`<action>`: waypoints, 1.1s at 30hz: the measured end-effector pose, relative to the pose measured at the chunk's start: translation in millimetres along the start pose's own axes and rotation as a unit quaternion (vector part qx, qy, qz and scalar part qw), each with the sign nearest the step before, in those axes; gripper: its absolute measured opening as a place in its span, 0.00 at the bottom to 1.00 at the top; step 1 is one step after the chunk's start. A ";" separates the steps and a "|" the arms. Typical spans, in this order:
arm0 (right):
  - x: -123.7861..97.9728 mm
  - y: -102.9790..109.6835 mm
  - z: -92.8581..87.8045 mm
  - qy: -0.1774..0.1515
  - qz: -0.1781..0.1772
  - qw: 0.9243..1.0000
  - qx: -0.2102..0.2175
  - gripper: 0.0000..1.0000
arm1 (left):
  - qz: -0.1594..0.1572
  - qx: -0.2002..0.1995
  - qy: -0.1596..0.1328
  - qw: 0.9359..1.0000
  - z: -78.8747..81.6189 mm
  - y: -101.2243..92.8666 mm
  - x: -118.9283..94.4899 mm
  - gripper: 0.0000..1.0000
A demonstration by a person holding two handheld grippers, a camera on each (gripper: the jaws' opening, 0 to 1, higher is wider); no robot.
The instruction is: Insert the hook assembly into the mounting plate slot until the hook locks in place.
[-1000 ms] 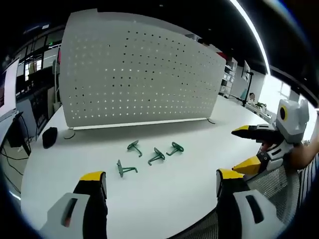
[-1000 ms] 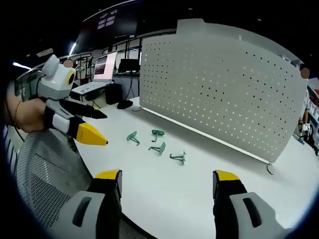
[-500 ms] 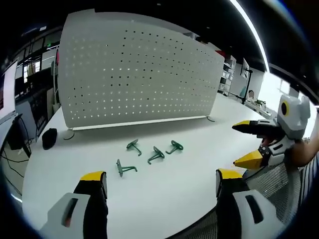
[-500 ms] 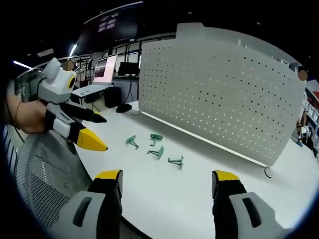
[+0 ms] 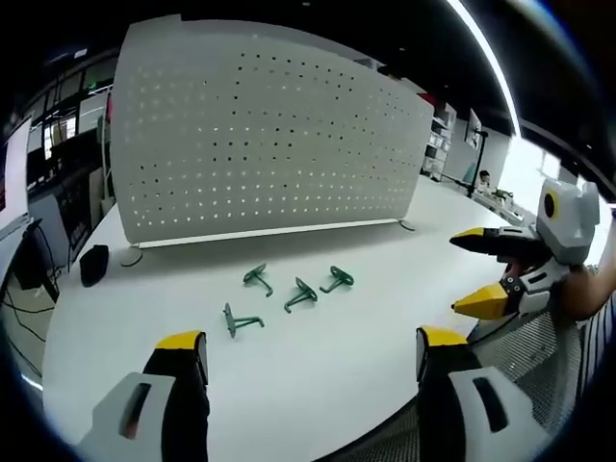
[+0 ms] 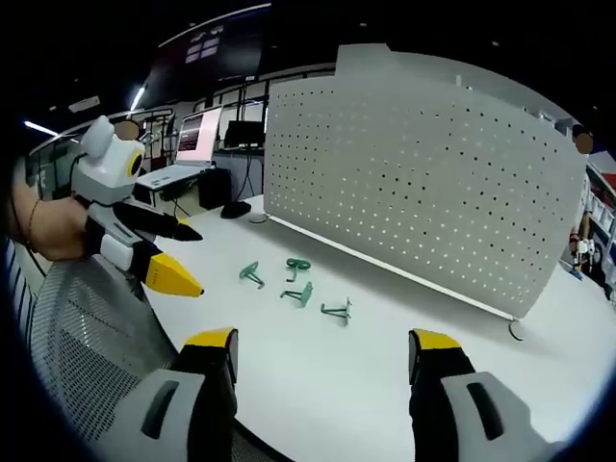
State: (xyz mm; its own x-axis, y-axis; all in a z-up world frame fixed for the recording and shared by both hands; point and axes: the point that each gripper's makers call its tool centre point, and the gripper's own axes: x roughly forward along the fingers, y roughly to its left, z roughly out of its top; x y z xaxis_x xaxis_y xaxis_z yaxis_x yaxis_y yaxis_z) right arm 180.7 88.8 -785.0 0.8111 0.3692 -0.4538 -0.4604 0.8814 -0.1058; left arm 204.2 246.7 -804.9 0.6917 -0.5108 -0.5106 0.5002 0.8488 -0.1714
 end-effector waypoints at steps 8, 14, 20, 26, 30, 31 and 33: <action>1.0 4.4 -4.0 0.011 0.008 1.000 -0.008 0.68 | -0.003 -0.003 0.001 1.000 -0.4 -0.4 -0.3 0.91; 1.0 3.7 -4.7 0.011 0.006 1.000 -0.006 0.68 | 0.002 -0.005 -0.005 1.000 1.7 1.4 -1.2 0.90; 1.0 2.2 -5.6 0.013 0.004 1.000 -0.004 0.67 | -0.001 -0.002 -0.002 1.000 0.4 -0.2 -0.3 0.90; 0.7 1.5 -6.0 0.014 0.002 1.000 -0.005 0.66 | -0.002 -0.003 -0.002 1.000 0.6 -0.6 0.3 0.90; 1.4 2.4 -7.9 0.019 0.005 1.000 -0.004 0.66 | -0.002 -0.004 -0.002 1.000 0.7 -0.4 0.0 0.90; 1.7 3.6 -8.0 0.019 0.008 1.000 -0.005 0.66 | -0.002 -0.004 -0.002 1.000 0.7 -0.3 0.0 0.90; 2.2 5.1 -8.6 0.021 0.010 1.000 -0.009 0.66 | -0.001 -0.005 -0.005 1.000 1.9 0.0 -0.6 0.90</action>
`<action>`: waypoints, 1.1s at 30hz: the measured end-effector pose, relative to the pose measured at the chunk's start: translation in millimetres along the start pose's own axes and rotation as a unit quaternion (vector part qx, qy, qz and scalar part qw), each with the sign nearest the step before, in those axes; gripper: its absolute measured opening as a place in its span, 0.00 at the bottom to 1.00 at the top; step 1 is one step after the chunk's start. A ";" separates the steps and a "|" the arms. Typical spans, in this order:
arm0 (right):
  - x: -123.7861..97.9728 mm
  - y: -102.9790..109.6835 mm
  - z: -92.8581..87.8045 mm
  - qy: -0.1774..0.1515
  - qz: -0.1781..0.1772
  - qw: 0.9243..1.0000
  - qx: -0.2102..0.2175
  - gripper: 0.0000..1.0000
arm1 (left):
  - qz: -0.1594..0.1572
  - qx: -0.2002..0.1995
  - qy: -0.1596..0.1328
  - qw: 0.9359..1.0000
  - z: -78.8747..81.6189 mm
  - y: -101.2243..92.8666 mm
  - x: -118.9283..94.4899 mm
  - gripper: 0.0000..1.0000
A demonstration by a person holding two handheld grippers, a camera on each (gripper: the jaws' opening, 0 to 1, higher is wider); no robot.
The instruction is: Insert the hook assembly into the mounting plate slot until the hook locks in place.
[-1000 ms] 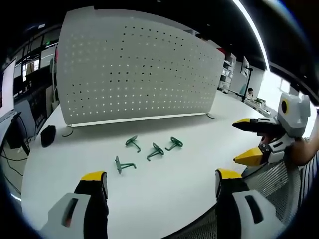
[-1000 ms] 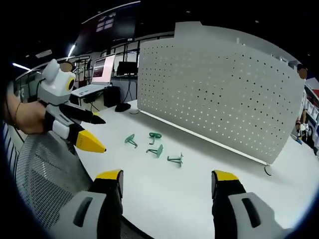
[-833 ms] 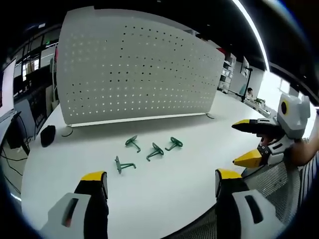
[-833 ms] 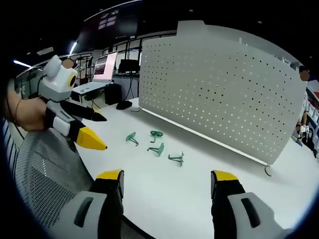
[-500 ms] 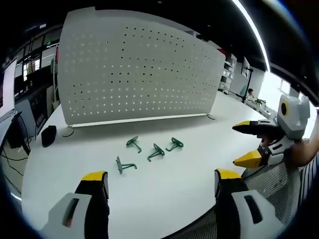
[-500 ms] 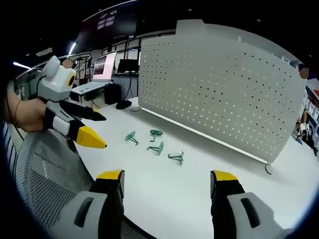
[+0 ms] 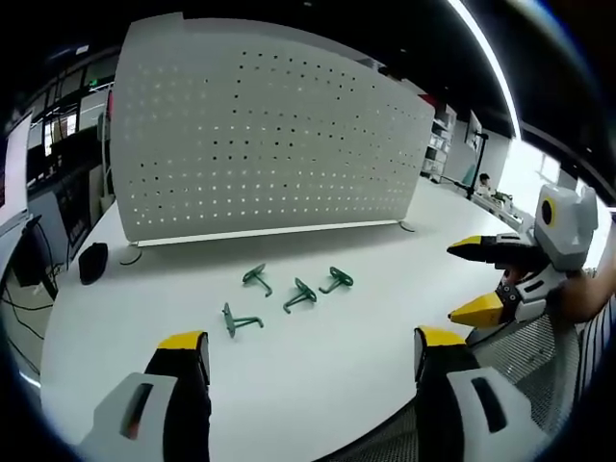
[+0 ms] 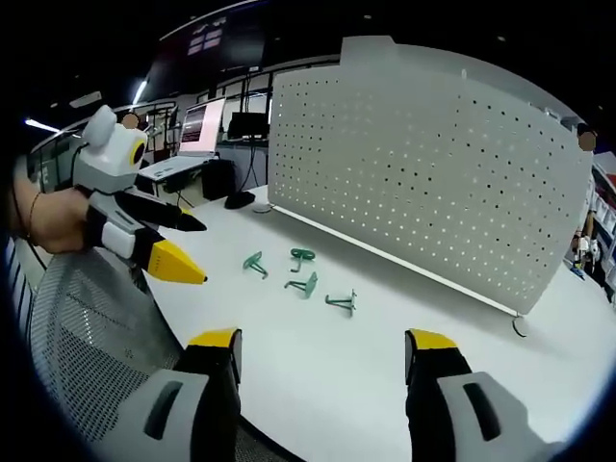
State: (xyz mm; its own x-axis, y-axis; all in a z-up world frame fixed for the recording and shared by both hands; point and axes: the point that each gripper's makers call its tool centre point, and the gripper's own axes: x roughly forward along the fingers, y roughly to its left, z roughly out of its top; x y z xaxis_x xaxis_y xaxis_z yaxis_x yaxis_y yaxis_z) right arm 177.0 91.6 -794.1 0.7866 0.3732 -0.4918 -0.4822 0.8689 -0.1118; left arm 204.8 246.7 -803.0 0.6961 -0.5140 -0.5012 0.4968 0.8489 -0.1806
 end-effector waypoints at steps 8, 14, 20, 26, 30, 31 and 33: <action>0.9 0.2 -2.3 0.006 0.002 1.000 0.002 0.66 | 0.005 -0.004 -0.010 1.000 3.6 2.7 -1.8 0.90; 0.4 0.5 -1.6 0.005 0.001 1.000 0.000 0.65 | 0.012 0.002 -0.014 1.000 5.5 5.0 -3.0 0.89; 0.7 -0.8 -1.8 0.004 0.000 1.000 0.002 0.65 | 0.020 0.005 -0.018 1.000 7.1 8.5 -4.4 0.88; 0.0 -2.4 -1.3 0.004 -0.003 1.000 0.005 0.65 | 0.025 -0.001 -0.020 0.999 9.4 10.1 -4.4 0.87; 0.0 -3.5 -1.5 0.004 -0.005 1.000 0.008 0.65 | 0.031 -0.009 -0.027 0.999 15.9 18.7 -1.8 0.86; 0.3 -3.6 -2.4 0.005 -0.005 1.000 0.008 0.65 | 0.033 -0.009 -0.023 0.999 15.6 21.3 0.1 0.86; 1.0 -3.4 -3.9 0.009 -0.004 1.000 0.008 0.65 | 0.036 -0.006 -0.018 0.999 16.1 26.6 5.7 0.85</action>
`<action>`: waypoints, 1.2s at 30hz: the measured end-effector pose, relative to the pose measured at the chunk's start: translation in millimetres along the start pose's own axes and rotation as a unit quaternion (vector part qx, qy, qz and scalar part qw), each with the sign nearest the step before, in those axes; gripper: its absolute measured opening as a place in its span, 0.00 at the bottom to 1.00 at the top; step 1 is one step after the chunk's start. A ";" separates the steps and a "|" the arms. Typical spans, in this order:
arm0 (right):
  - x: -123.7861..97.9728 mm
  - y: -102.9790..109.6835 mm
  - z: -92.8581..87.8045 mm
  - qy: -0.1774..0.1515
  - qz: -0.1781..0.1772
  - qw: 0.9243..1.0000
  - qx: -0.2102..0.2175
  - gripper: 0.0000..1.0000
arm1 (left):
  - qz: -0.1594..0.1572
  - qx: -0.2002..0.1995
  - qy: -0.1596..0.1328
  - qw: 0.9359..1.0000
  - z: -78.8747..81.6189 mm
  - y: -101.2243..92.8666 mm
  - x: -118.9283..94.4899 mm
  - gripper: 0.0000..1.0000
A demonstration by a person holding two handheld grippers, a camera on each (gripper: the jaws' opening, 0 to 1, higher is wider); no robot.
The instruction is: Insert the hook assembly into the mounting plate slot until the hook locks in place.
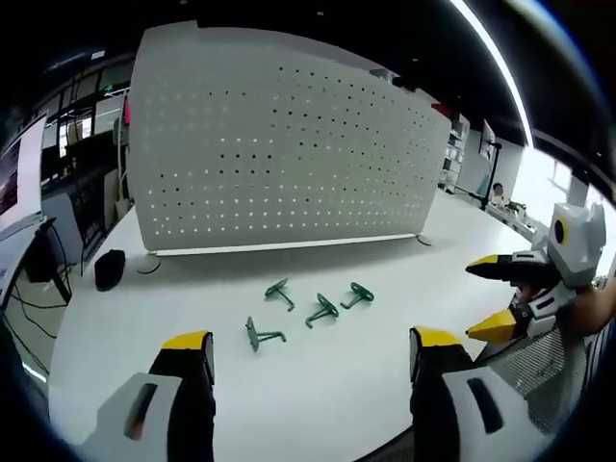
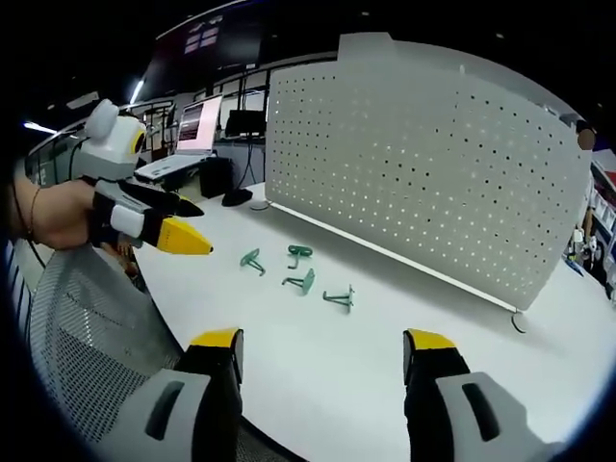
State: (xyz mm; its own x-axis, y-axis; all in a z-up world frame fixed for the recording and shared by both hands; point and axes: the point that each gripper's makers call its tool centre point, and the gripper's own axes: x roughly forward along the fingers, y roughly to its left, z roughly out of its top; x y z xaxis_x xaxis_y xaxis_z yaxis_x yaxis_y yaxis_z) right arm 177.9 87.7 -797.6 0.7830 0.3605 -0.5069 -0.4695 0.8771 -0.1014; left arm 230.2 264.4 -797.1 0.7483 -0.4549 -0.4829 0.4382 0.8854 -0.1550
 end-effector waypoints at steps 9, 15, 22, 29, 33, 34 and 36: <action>-0.5 -5.6 -1.1 0.004 -0.008 1.000 0.006 0.63 | -0.020 -0.004 0.001 1.000 5.0 6.3 28.6 0.70; -1.5 -7.2 -0.4 0.002 -0.013 1.000 0.005 0.63 | -0.014 0.015 0.032 0.999 -8.4 15.2 48.9 0.67; -1.9 -9.6 -0.1 0.000 -0.017 1.000 0.007 0.62 | 0.001 0.020 0.064 0.998 -29.6 26.1 65.6 0.51; -0.8 -10.9 -1.2 0.003 -0.016 1.000 0.010 0.61 | 0.032 0.014 0.065 0.997 -42.2 38.8 76.0 0.34; -0.1 -11.1 -2.6 0.006 -0.016 1.000 0.010 0.60 | 0.046 0.013 0.070 0.996 -50.3 45.4 77.9 0.26; 0.0 -11.4 -2.9 0.006 -0.016 1.000 0.010 0.60 | 0.049 0.008 0.074 0.996 -53.3 47.4 78.8 0.25; 0.2 -11.5 -3.4 0.008 -0.016 1.000 0.011 0.60 | 0.049 -0.005 0.077 0.996 -57.5 47.6 80.2 0.25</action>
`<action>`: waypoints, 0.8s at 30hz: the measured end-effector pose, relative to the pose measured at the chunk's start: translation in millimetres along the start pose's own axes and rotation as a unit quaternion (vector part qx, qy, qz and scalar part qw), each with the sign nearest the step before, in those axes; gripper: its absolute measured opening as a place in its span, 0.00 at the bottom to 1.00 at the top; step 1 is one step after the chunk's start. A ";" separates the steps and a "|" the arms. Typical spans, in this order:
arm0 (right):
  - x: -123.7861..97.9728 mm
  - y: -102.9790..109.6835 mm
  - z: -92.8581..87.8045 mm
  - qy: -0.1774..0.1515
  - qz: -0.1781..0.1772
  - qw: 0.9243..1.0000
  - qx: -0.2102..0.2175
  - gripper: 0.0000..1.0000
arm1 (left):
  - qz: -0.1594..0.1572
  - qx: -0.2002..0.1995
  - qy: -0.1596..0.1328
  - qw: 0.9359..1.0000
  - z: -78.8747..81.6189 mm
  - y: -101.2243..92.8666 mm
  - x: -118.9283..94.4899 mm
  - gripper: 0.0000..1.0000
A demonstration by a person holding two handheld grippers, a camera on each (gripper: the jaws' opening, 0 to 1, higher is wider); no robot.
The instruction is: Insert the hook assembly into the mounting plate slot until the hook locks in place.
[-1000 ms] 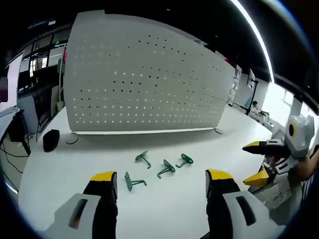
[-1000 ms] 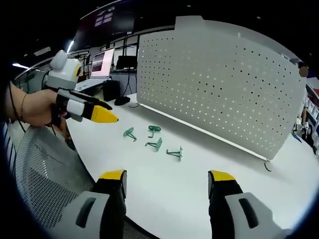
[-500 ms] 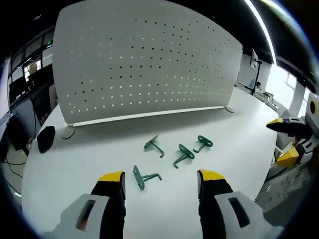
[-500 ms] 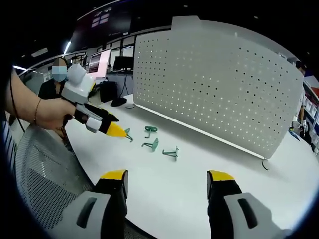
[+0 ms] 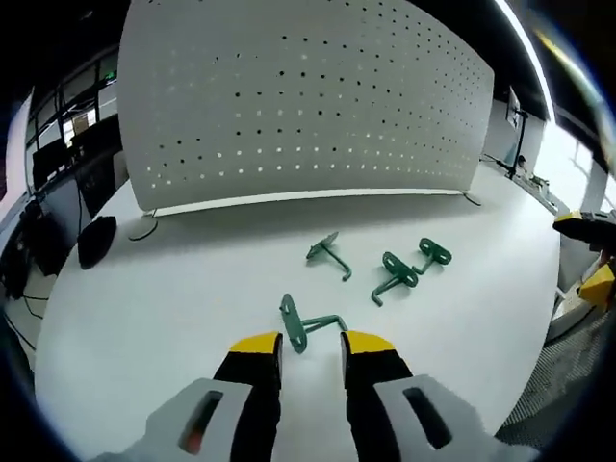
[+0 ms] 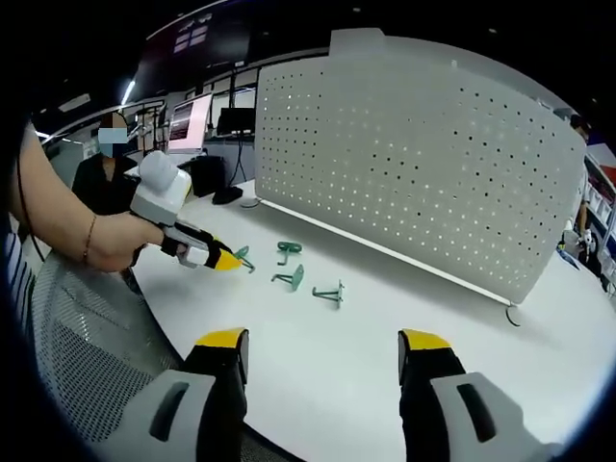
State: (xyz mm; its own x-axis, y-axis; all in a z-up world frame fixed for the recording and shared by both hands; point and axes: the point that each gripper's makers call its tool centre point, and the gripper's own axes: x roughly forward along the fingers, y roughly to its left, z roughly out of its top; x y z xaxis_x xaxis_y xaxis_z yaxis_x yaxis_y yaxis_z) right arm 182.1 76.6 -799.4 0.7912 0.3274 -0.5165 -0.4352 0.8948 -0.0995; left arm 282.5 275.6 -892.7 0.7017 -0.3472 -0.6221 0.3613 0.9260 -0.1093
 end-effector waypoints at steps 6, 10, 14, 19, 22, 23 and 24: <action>0.9 -0.3 -1.6 0.004 0.001 1.000 0.000 0.60 | 0.009 0.003 -0.006 1.000 -6.6 7.6 3.0 0.16; 1.5 0.6 -3.3 0.009 0.002 1.000 -0.003 0.59 | 0.012 0.011 -0.009 1.000 -5.5 8.2 4.2 0.10; 1.8 0.9 -5.0 0.013 0.003 1.000 -0.004 0.59 | 0.017 0.015 -0.016 1.000 -4.6 7.8 5.0 0.06; 2.1 1.7 -6.2 0.017 0.004 1.000 -0.007 0.59 | 0.012 0.021 -0.011 1.000 -3.6 8.9 9.3 0.02; 2.4 2.2 -6.6 0.018 0.005 1.000 -0.008 0.58 | 0.012 0.022 -0.011 1.000 -2.5 10.8 8.8 0.02; 2.4 2.4 -6.6 0.018 0.005 1.000 -0.008 0.58 | 0.009 0.019 -0.008 1.000 -2.0 9.6 7.8 0.02; 2.3 2.5 -6.4 0.018 0.005 1.000 -0.009 0.58 | 0.009 0.020 -0.008 1.000 -1.4 10.0 7.9 0.02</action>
State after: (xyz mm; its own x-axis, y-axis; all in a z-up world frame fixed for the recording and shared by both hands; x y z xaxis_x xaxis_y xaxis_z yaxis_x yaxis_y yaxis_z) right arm 180.1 77.6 -806.3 0.7708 0.3259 -0.5474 -0.4512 0.8859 -0.1080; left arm 290.9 282.3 -899.8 0.7176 -0.3337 -0.6113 0.3733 0.9253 -0.0668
